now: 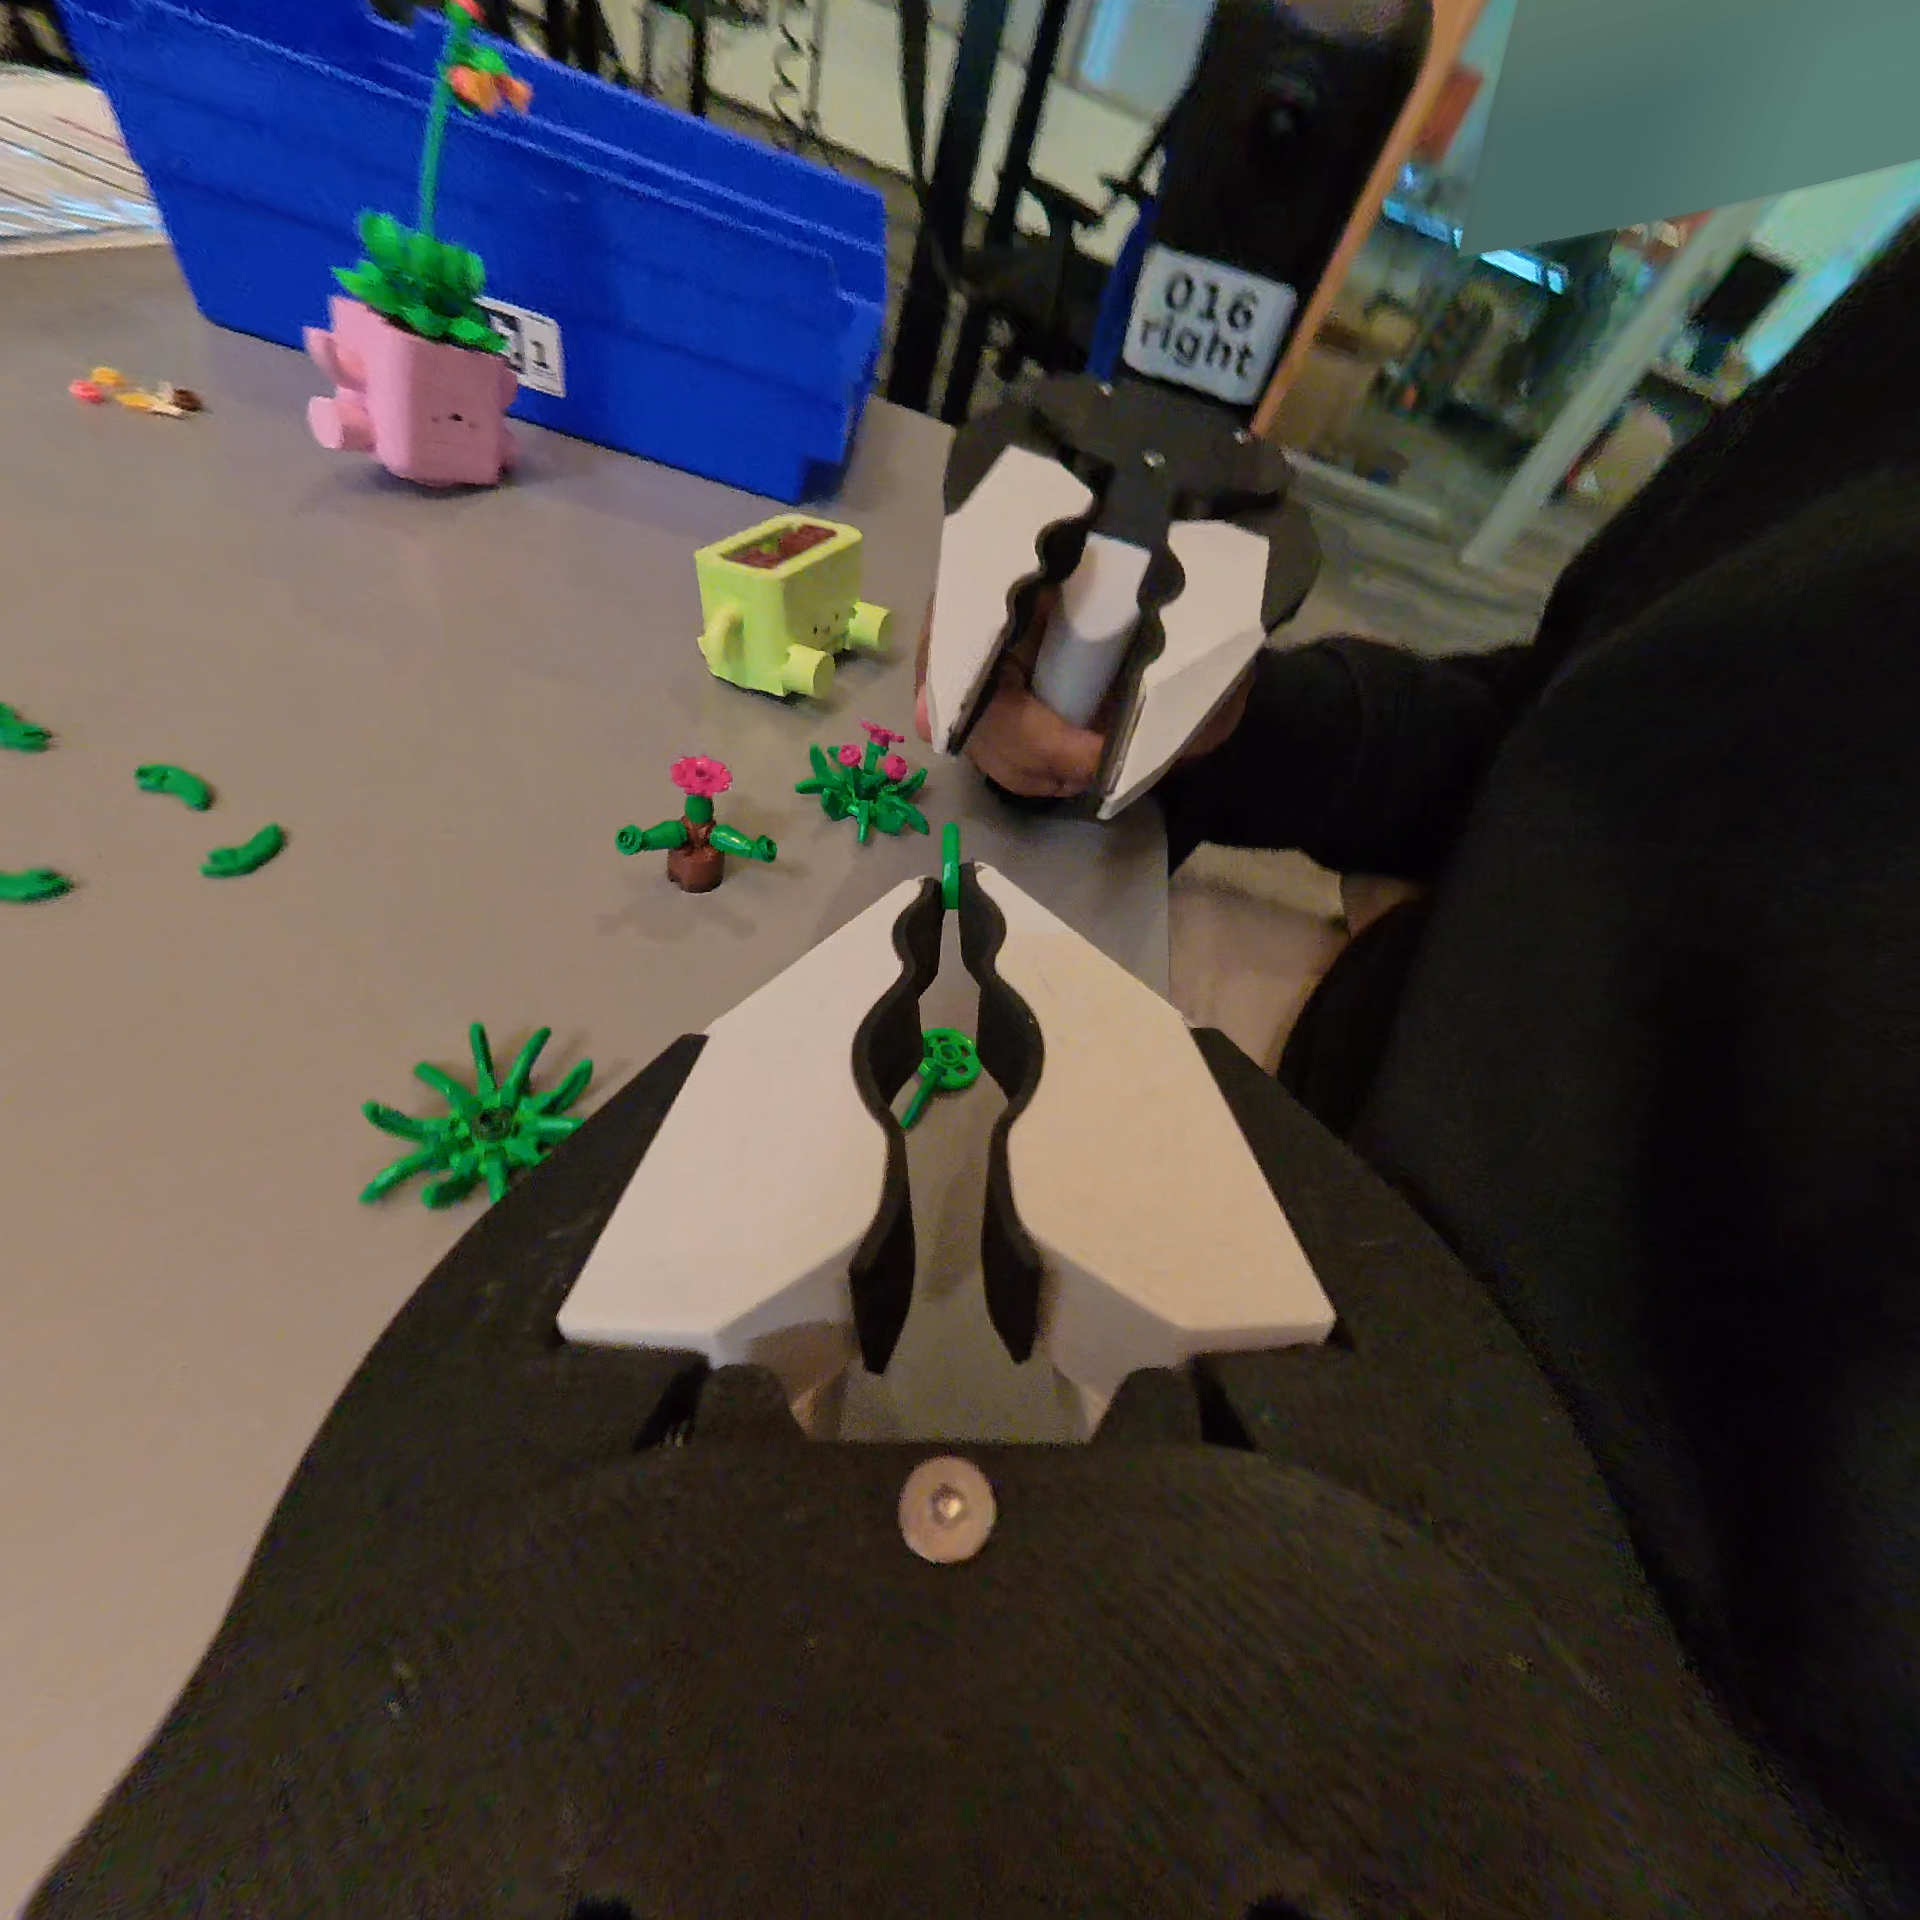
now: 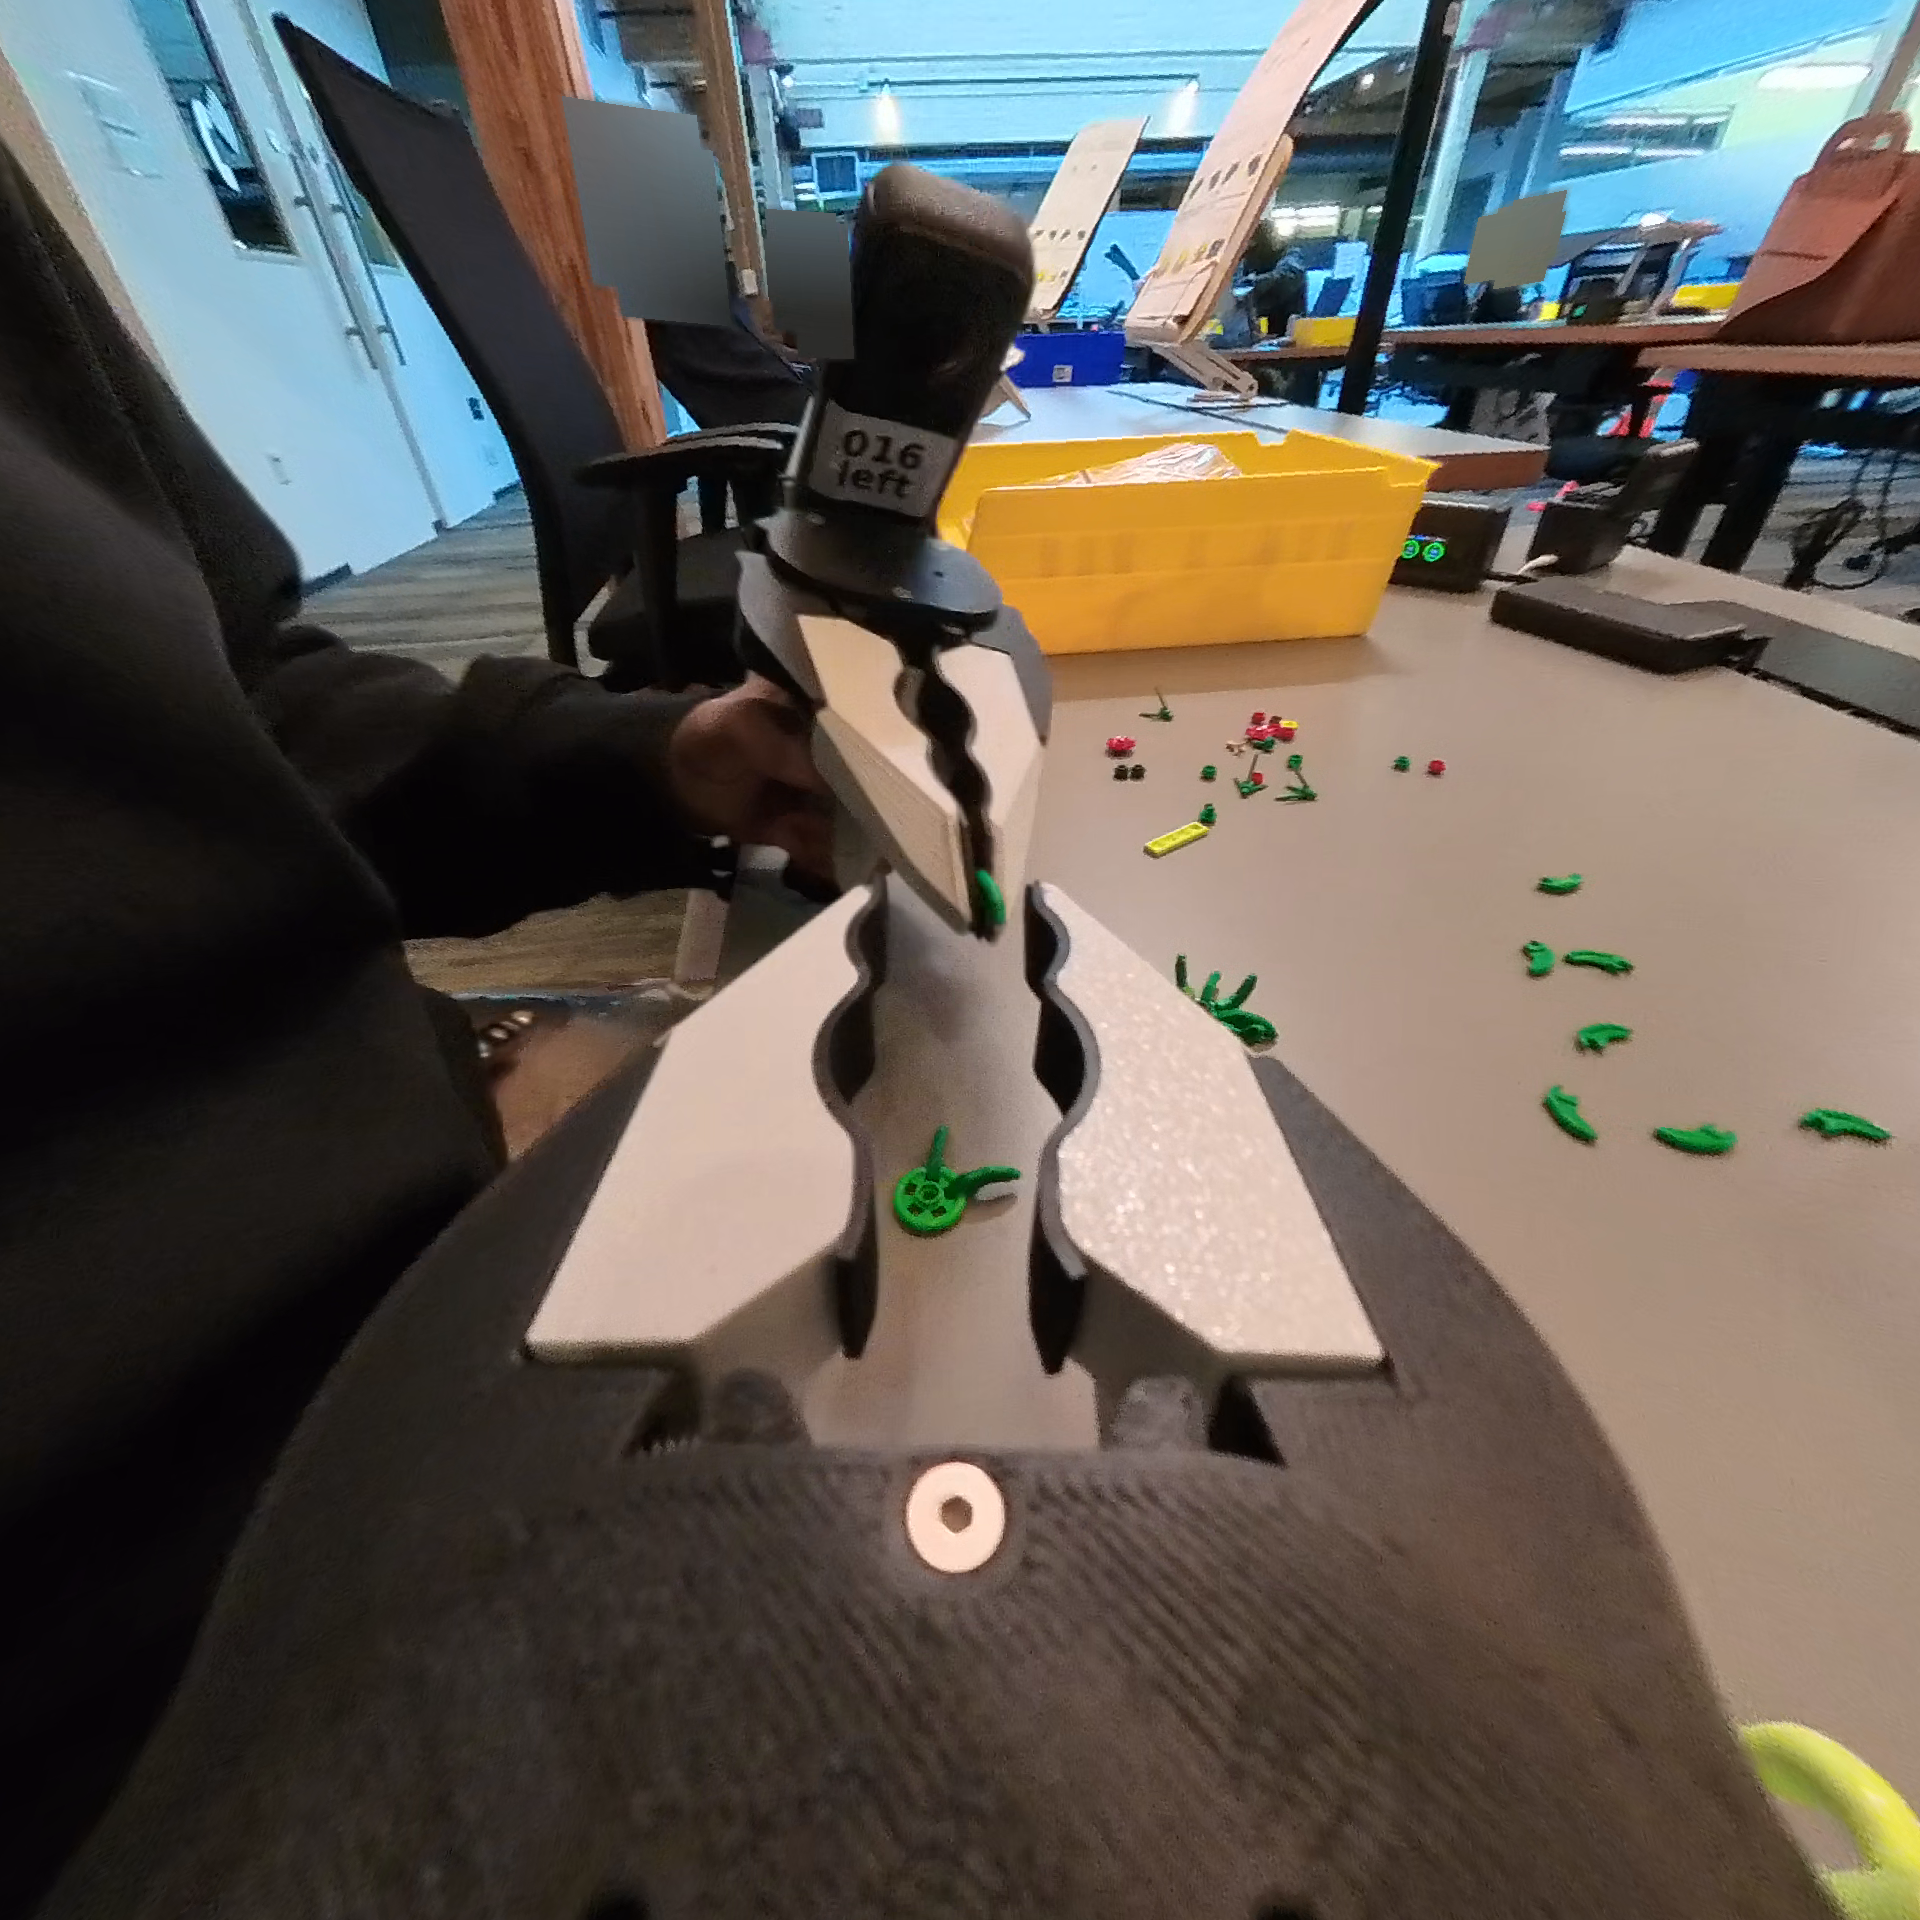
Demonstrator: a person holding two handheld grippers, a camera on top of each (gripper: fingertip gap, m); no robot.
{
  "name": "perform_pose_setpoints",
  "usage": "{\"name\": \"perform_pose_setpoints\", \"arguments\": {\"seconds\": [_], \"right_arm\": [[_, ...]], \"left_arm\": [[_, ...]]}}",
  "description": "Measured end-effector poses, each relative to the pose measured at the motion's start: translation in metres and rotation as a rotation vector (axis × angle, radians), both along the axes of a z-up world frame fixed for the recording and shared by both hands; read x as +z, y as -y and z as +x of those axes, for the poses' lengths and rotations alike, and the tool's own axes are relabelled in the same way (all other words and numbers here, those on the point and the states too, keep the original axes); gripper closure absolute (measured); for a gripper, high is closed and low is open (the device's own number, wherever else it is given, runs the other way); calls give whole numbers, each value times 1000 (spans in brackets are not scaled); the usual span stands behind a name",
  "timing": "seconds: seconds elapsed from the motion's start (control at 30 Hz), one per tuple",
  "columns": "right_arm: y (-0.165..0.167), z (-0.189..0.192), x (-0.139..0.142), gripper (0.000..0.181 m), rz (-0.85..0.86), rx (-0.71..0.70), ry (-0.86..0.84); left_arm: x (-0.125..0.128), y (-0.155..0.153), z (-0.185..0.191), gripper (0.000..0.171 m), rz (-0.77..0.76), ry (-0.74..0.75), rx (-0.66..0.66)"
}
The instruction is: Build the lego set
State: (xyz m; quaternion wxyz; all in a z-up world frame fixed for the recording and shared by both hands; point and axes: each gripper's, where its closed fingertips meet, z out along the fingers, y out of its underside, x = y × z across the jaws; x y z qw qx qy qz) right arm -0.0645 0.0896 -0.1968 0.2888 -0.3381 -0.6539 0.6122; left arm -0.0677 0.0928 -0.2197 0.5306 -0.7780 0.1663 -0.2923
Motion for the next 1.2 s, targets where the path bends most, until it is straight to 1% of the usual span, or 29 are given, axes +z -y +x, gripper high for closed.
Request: {"name": "perform_pose_setpoints", "arguments": {"seconds": [0.1, 0.17, 0.2, 0.27, 0.33, 0.4, 0.53, 0.7, 0.8, 0.93, 1.2], "right_arm": [[-2, 2, 3, 157, -32, 22, 0], [-6, -1, -5, 158, 27, -1, 32], [-9, -2, -9, 156, 62, -21, 42], [-13, 0, -7, 156, 70, -45, 14], [-18, 3, 0, 160, 53, -80, -40], [-19, 6, 2, 164, 54, -83, -51], [-14, 9, -4, 163, 62, -51, -6], [-10, 9, -19, 162, 56, -7, 129], [-11, 6, -22, 164, 62, -13, 149], [-9, 4, -29, 172, 64, 6, 203], [-2, 4, -35, 177, 85, 48, 242]], "left_arm": [[-3, -10, 5, 170, 6, -71, -67], [-2, -14, 10, 170, 8, -86, -110], [-2, -15, 12, 170, 11, -96, -119], [-2, -15, 14, 170, 21, -119, -127], [-3, -13, 16, 171, 27, -131, -133], [-5, -13, 17, 170, 25, -142, -136], [-7, -11, 19, 170, 13, -121, -142], [-18, -11, 14, 170, -17, -147, -130], [-17, -10, 15, 171, -15, -128, -144], [-16, -7, 15, 171, -9, -120, -155], [-19, -3, 17, 171, -19, -139, -163]]}}
